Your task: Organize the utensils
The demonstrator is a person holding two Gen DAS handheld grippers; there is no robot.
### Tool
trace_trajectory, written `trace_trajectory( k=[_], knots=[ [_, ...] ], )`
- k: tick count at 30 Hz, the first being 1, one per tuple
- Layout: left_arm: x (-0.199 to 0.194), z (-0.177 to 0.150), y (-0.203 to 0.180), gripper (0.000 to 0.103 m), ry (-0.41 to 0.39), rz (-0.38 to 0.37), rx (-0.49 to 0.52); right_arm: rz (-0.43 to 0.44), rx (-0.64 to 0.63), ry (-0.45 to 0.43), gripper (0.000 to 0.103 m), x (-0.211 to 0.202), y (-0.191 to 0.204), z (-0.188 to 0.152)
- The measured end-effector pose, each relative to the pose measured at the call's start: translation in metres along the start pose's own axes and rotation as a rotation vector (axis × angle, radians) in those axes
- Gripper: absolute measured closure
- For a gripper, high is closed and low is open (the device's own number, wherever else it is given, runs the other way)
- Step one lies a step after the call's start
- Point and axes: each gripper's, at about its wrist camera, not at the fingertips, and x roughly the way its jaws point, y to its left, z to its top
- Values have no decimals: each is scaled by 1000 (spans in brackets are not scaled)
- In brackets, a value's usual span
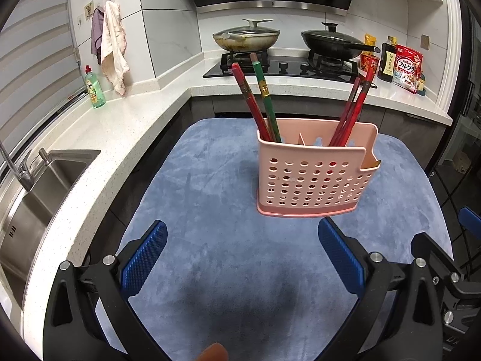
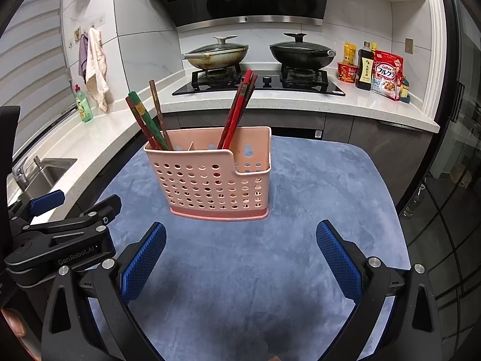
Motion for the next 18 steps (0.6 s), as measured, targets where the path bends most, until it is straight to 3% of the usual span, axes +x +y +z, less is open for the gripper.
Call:
trace_trajectory(
  k=[18],
  knots=[
    [-2,-5,0,7,-9,20,12,-3,-6,10,7,4,3,-1]
  ],
)
